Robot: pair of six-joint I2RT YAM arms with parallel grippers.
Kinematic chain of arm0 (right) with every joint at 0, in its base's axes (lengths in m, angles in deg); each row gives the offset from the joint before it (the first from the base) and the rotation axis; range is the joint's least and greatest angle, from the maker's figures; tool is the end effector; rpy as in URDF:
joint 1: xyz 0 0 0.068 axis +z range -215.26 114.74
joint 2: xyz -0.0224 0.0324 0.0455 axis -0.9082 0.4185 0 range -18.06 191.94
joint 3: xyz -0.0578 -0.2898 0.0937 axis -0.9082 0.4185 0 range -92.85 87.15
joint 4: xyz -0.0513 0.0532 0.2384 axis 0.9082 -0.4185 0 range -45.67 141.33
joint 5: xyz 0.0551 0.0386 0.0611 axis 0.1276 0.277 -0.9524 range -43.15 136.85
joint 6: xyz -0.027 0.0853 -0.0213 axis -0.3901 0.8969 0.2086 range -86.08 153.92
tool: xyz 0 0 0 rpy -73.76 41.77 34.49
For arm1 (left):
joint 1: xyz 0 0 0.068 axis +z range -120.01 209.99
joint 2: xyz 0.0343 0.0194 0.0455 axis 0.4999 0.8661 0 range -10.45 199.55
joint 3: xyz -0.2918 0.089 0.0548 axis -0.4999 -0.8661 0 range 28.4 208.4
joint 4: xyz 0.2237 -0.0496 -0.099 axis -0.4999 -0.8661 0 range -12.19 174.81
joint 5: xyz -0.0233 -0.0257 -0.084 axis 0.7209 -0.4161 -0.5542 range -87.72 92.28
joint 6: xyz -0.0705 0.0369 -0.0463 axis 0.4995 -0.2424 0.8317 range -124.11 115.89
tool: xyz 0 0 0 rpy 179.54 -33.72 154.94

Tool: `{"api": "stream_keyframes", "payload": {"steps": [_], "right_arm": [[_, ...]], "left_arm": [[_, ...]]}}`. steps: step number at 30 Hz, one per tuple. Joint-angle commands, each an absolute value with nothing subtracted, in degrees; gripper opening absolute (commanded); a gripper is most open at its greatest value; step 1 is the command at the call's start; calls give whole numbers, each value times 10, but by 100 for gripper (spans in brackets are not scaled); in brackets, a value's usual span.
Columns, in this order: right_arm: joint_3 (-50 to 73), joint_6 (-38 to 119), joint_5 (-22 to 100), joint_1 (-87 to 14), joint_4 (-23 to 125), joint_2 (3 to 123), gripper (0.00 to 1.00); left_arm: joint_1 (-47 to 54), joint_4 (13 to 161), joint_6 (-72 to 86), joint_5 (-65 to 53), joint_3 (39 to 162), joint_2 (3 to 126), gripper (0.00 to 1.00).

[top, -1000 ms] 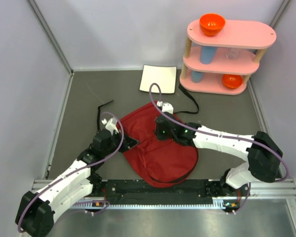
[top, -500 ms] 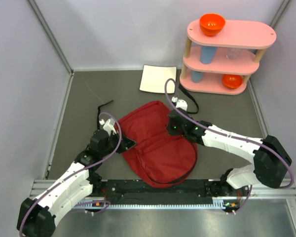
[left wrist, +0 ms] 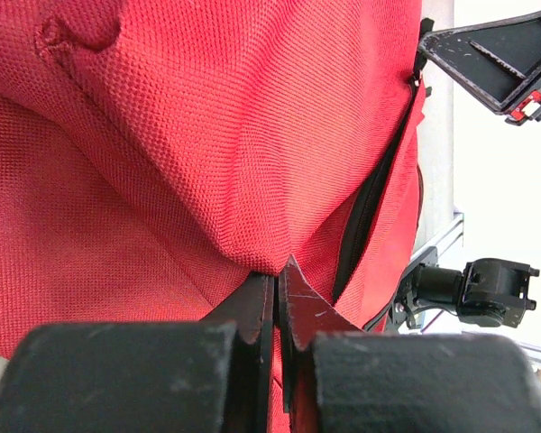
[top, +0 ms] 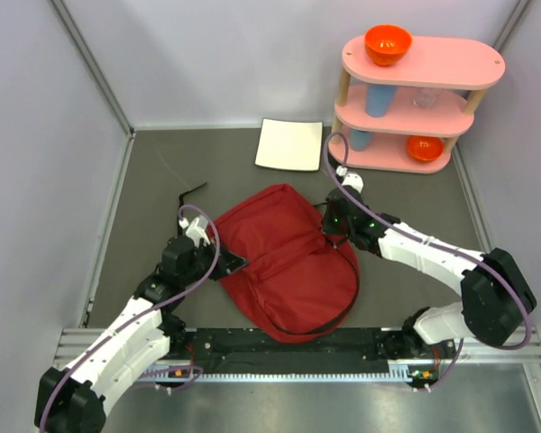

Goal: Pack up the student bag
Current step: Zip the student bag at the center of the board.

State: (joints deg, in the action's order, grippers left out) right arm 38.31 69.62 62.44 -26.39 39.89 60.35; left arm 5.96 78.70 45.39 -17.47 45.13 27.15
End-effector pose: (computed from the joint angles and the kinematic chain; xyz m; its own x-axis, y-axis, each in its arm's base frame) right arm 0.2528 0.1753 0.2464 -0.6755 0.1775 -0.7157 -0.0645 0.9526 0.2972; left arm 0.1295 -0.0882 0.2023 -0.7696 -0.4404 -0.4623 0.1126 0.6192 -0.7772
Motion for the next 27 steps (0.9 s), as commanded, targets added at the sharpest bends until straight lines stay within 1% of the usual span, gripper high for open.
{"api": "stream_keyframes", "payload": {"steps": [1, 4, 5, 7, 11, 13, 14, 16, 17, 18, 19, 20, 21, 22, 23, 24, 27], "right_arm": [[404, 684, 634, -285, 448, 596, 0], [431, 697, 601, -285, 462, 571, 0], [438, 699, 594, -285, 462, 561, 0], [462, 707, 574, -283, 463, 532, 0], [482, 709, 603, -249, 429, 487, 0], [493, 714, 606, -233, 426, 464, 0], [496, 718, 606, -230, 429, 458, 0], [500, 720, 606, -223, 430, 453, 0], [497, 724, 607, -224, 425, 455, 0], [492, 725, 620, -223, 417, 457, 3], [487, 720, 626, -224, 409, 460, 9], [473, 713, 623, -225, 395, 459, 14], [468, 703, 624, -224, 390, 456, 29], [464, 702, 629, -225, 382, 444, 38], [459, 703, 636, -230, 375, 437, 52], [458, 706, 644, -236, 361, 429, 63], [465, 715, 642, -277, 341, 393, 70]], "left_arm": [[70, 801, 428, -182, 470, 268, 0], [71, 818, 407, -184, 489, 308, 0], [71, 825, 400, -187, 496, 337, 0], [72, 833, 376, -195, 532, 373, 0], [72, 874, 327, -228, 617, 484, 0], [72, 876, 297, -253, 685, 529, 0], [72, 856, 288, -264, 741, 577, 0], [72, 825, 267, -289, 798, 649, 0], [72, 811, 267, -294, 848, 670, 0], [72, 776, 267, -299, 866, 687, 0], [72, 776, 267, -303, 874, 704, 0], [72, 777, 269, -288, 872, 705, 10], [73, 767, 267, -274, 868, 702, 19], [73, 765, 260, -268, 862, 686, 25], [73, 765, 255, -255, 843, 673, 32], [73, 761, 251, -245, 831, 659, 47], [73, 752, 246, -202, 780, 598, 62]]}}
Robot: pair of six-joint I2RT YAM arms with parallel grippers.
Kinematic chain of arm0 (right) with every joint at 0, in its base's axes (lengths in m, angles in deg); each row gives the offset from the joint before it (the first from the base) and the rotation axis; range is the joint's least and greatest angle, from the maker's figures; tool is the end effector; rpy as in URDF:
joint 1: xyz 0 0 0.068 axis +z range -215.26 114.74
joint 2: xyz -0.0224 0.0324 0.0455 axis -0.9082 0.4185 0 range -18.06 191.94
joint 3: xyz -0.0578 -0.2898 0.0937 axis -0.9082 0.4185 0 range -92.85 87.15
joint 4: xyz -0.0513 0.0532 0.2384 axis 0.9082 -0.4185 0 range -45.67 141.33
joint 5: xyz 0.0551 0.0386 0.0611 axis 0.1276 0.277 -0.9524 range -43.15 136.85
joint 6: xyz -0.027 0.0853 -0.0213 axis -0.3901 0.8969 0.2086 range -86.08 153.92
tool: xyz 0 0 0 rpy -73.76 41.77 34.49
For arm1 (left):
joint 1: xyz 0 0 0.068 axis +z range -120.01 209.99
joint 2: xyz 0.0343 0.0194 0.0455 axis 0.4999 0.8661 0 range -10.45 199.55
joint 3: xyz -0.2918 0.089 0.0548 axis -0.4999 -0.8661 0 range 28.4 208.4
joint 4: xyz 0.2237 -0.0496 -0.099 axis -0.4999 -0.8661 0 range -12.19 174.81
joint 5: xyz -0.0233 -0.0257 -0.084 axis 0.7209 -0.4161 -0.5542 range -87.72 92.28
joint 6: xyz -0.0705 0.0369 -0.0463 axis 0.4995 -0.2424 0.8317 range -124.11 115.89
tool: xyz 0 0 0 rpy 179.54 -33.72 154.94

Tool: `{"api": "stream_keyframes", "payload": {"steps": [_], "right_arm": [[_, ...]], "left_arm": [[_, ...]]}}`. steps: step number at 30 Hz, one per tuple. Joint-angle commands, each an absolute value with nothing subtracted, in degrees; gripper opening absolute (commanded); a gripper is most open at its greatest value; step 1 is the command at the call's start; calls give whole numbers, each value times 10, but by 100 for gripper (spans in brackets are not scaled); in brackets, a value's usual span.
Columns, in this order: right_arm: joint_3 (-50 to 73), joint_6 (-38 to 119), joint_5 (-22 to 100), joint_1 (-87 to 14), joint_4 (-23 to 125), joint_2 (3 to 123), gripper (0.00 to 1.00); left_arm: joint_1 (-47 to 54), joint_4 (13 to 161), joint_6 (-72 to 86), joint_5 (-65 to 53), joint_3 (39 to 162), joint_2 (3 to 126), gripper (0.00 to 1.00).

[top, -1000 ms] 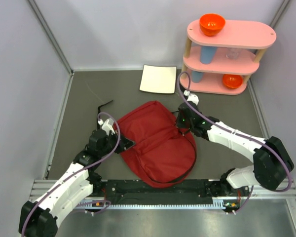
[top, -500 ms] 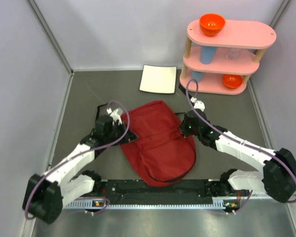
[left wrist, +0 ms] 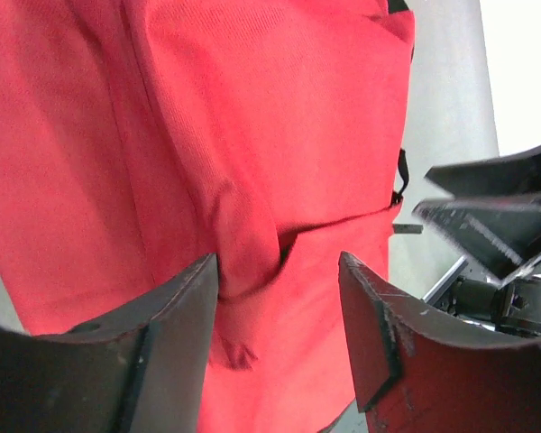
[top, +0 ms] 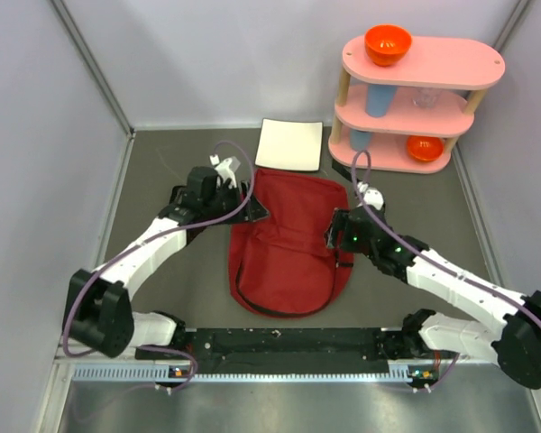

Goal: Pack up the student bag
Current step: Zip the student bag at the center of the board.

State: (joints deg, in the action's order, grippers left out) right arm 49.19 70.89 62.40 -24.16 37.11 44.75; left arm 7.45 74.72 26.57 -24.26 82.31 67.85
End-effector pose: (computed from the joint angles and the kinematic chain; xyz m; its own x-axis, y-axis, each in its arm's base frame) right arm 0.1932 0.1392 0.2424 -0.6661 0.1879 -0.7218 -0.0951 0.9385 0.3320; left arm 0.2786 -0.1555 0.2843 -0.7982 -0.1629 -0.5800 0.3208 0.6999 -0.6381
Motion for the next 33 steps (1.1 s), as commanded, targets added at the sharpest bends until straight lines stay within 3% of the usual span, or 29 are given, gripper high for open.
{"api": "stream_keyframes", "payload": {"steps": [1, 7, 13, 17, 22, 26, 29, 33], "right_arm": [[468, 719, 639, -289, 337, 382, 71], [495, 744, 562, -370, 323, 366, 76], [513, 779, 471, -384, 344, 425, 80], [531, 807, 421, -385, 406, 464, 81], [522, 816, 389, -385, 442, 530, 82], [484, 793, 350, -385, 454, 586, 82], [453, 777, 338, -386, 454, 615, 82], [430, 766, 359, -388, 452, 621, 82]], "left_arm": [[73, 737, 245, -192, 770, 569, 64], [74, 713, 259, -114, 675, 466, 73], [76, 742, 287, -52, 600, 424, 79], [84, 780, 305, -86, 571, 440, 87], [90, 897, 356, -211, 539, 529, 87], [88, 1023, 422, -326, 513, 600, 76], [85, 1065, 437, -343, 512, 629, 73], [80, 1012, 401, -323, 541, 614, 74]]}}
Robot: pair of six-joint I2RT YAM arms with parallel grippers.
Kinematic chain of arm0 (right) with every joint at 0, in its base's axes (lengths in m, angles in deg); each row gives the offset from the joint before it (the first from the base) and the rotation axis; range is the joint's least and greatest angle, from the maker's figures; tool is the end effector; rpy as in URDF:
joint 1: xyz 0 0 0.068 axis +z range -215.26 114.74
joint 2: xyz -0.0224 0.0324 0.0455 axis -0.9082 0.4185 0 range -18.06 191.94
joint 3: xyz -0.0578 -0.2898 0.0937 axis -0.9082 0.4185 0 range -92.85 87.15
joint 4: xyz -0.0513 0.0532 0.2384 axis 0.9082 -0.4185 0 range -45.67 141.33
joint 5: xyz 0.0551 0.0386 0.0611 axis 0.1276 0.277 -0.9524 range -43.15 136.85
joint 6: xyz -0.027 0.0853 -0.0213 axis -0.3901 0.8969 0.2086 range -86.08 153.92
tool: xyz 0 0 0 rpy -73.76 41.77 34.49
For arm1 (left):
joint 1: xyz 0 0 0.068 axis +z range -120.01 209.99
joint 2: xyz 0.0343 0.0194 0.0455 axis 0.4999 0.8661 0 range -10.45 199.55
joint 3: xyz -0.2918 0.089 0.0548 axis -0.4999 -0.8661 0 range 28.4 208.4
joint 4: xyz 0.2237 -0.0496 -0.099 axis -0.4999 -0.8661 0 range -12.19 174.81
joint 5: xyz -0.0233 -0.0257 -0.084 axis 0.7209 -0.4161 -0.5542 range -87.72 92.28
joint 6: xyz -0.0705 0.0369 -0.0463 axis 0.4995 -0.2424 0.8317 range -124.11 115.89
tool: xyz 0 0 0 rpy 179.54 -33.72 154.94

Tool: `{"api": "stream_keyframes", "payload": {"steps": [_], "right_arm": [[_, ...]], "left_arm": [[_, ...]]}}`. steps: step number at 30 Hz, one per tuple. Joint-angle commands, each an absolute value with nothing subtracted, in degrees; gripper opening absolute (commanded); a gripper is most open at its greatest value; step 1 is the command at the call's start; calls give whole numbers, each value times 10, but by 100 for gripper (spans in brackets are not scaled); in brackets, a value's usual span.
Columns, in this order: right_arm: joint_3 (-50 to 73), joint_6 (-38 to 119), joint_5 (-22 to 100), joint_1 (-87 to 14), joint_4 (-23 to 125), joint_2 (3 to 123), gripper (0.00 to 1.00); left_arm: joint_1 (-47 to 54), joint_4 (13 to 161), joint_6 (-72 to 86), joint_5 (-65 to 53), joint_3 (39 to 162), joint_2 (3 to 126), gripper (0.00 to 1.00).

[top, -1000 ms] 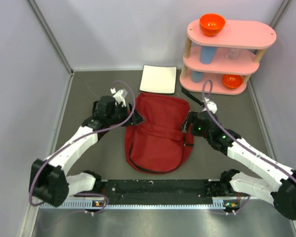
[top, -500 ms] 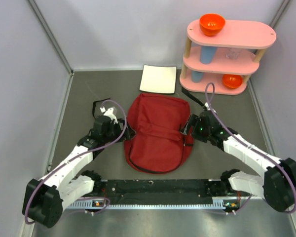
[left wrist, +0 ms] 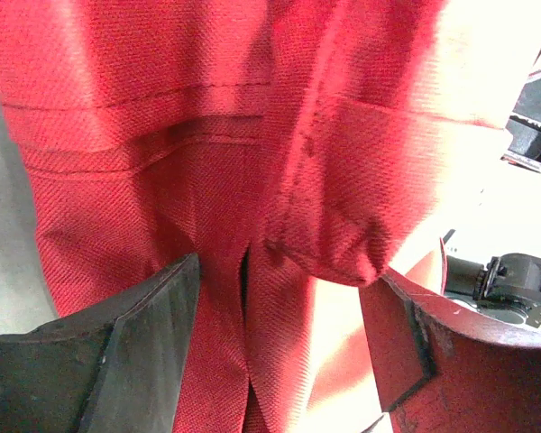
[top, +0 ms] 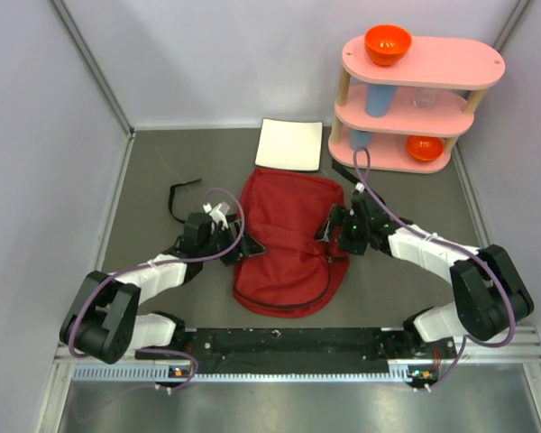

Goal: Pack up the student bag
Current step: Zip the student bag at the center of the board, then reset both arms

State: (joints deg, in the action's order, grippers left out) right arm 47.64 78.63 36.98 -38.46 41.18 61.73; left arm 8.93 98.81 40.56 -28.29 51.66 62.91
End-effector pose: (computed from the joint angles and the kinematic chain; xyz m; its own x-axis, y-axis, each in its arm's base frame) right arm 0.2448 0.1395 0.1868 -0.8701 0.3371 -0.3597 0.0991 0.8344 0.5421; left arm 0.2142 -0.1274 0.1778 -0.8781 -0.3104 -0.3641 0.1063 0.6153 -0.7811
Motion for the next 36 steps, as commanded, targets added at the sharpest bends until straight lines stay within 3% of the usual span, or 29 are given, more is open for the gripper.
{"api": "stream_keyframes", "payload": {"steps": [1, 7, 10, 11, 18, 22, 26, 27, 28, 31, 33, 36], "right_arm": [[425, 763, 365, -390, 448, 620, 82], [395, 712, 436, -441, 411, 604, 82], [378, 702, 404, -489, 386, 593, 83], [379, 692, 396, -491, 382, 584, 82], [429, 666, 456, -491, 347, 458, 83], [443, 649, 575, -493, 322, 385, 84], [452, 643, 617, -500, 316, 339, 86], [453, 641, 616, -508, 315, 333, 87], [453, 637, 567, -522, 315, 334, 95], [422, 641, 306, -651, 299, 386, 99], [421, 664, 281, -705, 289, 390, 99], [426, 644, 363, -717, 296, 363, 99]], "left_arm": [[78, 996, 391, -314, 561, 609, 75], [59, 825, 303, -237, 649, 578, 80], [59, 752, 278, -173, 667, 548, 97], [60, 734, 268, -125, 669, 538, 99], [68, 648, 245, 38, 686, 431, 99], [70, 629, 232, 96, 697, 389, 99], [72, 654, 217, 108, 699, 364, 99], [72, 677, 203, 62, 687, 359, 99], [72, 698, 178, 48, 678, 354, 99], [72, 723, 203, 75, 668, 340, 99], [72, 716, 201, 83, 676, 341, 99], [72, 690, 218, 132, 686, 346, 99]]}}
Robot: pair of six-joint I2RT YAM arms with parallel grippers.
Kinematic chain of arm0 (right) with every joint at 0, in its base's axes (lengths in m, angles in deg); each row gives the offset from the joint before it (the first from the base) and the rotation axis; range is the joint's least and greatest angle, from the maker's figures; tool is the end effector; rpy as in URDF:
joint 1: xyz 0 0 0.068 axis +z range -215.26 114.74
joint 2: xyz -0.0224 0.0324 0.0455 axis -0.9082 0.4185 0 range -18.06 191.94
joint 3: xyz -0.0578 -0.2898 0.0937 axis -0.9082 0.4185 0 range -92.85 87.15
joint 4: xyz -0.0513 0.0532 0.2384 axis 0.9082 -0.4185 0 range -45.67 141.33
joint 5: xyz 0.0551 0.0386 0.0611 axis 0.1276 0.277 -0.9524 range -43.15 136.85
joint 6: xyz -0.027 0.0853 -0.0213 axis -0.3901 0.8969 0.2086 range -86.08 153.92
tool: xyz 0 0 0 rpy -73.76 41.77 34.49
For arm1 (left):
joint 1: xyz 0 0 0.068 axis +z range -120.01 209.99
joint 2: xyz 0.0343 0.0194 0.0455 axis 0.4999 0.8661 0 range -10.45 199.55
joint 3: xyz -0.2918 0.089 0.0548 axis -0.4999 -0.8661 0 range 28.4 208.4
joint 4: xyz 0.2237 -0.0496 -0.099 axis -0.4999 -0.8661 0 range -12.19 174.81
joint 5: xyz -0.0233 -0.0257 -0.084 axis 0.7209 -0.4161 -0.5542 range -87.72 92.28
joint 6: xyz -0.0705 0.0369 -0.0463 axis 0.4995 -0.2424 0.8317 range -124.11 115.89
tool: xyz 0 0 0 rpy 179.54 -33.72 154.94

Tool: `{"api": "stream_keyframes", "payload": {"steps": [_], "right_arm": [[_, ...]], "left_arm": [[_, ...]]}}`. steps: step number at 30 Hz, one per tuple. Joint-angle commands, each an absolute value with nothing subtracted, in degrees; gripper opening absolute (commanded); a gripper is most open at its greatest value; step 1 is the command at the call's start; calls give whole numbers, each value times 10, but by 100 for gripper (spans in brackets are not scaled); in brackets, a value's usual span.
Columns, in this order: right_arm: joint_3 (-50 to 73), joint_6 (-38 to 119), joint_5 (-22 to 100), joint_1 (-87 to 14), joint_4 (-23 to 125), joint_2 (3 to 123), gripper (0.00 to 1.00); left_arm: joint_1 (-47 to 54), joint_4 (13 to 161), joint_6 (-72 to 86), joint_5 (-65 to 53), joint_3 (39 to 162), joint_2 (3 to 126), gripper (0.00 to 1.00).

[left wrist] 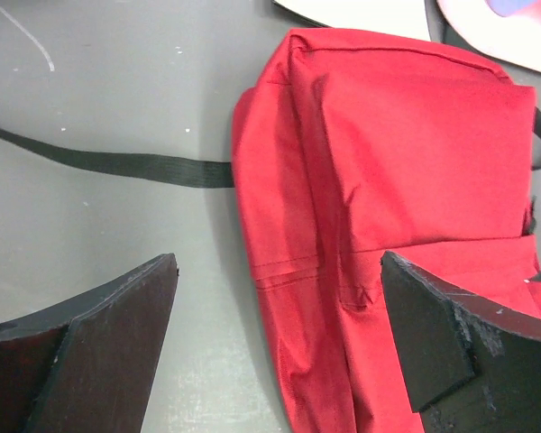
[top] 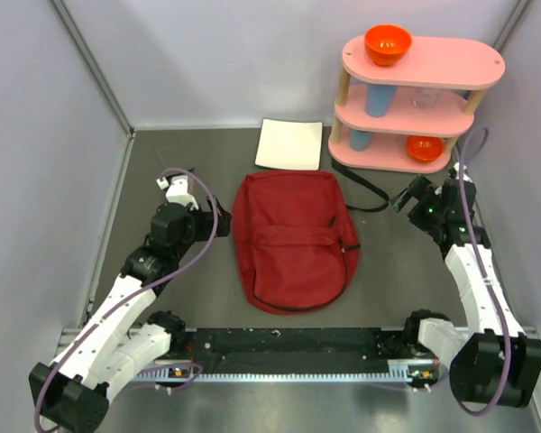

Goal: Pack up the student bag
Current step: Reset both arms

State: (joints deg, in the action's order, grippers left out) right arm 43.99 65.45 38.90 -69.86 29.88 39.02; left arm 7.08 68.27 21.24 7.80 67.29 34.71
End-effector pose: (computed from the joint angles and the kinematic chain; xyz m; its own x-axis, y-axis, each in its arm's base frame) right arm 0.2229 -0.0064 0.2794 -0.5091 0.5606 -0.6531 0.2736 0.8248 0.4947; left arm 0.1767 -0.0659 0.3014 -0.4536 -0.2709 -0.8491 0.1235 0.9244 -0.3609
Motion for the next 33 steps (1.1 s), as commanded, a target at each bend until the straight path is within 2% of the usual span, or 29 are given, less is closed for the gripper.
{"api": "stream_keyframes", "payload": {"steps": [1, 5, 9, 13, 15, 18, 22, 28, 33], "right_arm": [[428, 637, 394, -717, 296, 353, 99], [438, 576, 437, -717, 303, 356, 99], [498, 572, 435, -699, 395, 335, 99], [591, 455, 590, -586, 555, 274, 99], [614, 449, 632, -553, 587, 263, 99], [608, 448, 657, -553, 587, 291, 99], [624, 433, 716, -547, 627, 312, 99], [726, 414, 730, -545, 834, 326, 99], [728, 398, 748, -545, 838, 348, 99]], "left_arm": [[72, 685, 231, 145, 688, 348, 99], [72, 668, 248, 202, 690, 351, 99], [72, 667, 254, 247, 679, 346, 99], [72, 678, 232, 260, 678, 347, 99], [72, 678, 219, 268, 683, 352, 99], [72, 680, 224, 280, 686, 358, 99], [72, 685, 218, 237, 687, 354, 99], [72, 712, 216, 218, 664, 338, 99], [72, 707, 203, 224, 664, 337, 99]]}}
